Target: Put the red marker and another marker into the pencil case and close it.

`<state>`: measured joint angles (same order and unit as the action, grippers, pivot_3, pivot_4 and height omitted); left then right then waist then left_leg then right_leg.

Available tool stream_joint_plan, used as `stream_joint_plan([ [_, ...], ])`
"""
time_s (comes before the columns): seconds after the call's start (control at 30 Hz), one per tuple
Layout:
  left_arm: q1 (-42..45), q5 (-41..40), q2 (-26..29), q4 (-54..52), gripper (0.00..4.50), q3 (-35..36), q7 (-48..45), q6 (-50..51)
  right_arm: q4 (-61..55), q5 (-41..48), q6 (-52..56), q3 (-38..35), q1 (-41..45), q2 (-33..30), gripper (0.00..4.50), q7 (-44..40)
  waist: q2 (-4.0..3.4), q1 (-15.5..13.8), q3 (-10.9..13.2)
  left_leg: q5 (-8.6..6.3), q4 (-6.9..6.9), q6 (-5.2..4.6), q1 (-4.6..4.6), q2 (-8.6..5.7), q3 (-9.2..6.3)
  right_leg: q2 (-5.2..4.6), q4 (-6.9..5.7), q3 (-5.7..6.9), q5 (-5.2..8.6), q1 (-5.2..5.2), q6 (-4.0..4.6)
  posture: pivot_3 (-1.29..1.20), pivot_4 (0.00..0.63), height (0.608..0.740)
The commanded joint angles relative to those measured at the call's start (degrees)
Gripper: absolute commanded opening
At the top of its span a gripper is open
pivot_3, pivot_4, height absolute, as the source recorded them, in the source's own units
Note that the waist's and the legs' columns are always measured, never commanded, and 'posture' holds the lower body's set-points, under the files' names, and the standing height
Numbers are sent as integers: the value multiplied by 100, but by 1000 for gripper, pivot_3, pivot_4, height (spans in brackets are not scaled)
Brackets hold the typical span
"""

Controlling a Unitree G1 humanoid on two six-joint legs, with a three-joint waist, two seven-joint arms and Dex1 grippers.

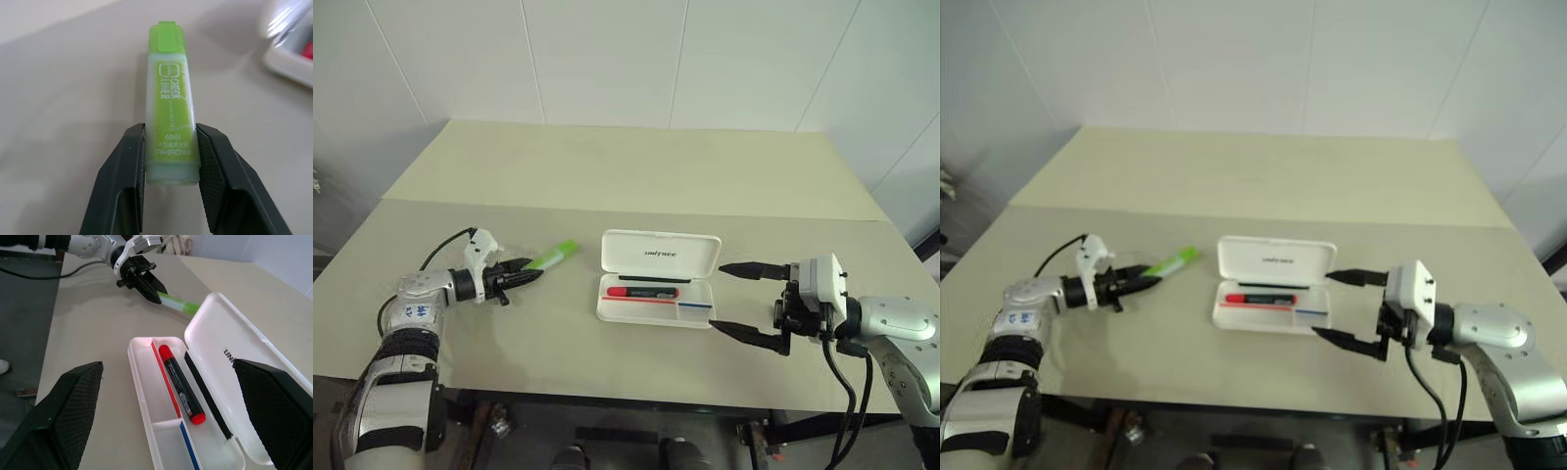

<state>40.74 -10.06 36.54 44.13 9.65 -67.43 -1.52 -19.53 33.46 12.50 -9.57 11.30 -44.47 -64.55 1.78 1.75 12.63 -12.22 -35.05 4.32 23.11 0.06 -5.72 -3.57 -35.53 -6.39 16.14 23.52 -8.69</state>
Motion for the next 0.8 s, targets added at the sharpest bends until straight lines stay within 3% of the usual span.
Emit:
stream_joint_plan([
  [0.03,-248,-497,149,-1065,1105,59,-385,377,-276,357,91,-142,153,35,4500,22,0,5,0,0,0,0,0,0,0,0,0,0,0,0,0,0,150,740],
  [0.4,-447,-1175,135,-2644,1105,-375,-1240,1375,-461,978,614,-296,370,82,4500,354,0,0,0,0,-1,0,0,1,0,0,1,-1,20,0,40,0,150,740],
  [0.8,162,-634,-630,-2613,1105,-1500,-962,1276,202,408,129,-763,-445,-424,4500,-311,0,4,0,0,-5,-1,3,-4,3,-1,13,-5,23,-5,45,0,150,740],
])
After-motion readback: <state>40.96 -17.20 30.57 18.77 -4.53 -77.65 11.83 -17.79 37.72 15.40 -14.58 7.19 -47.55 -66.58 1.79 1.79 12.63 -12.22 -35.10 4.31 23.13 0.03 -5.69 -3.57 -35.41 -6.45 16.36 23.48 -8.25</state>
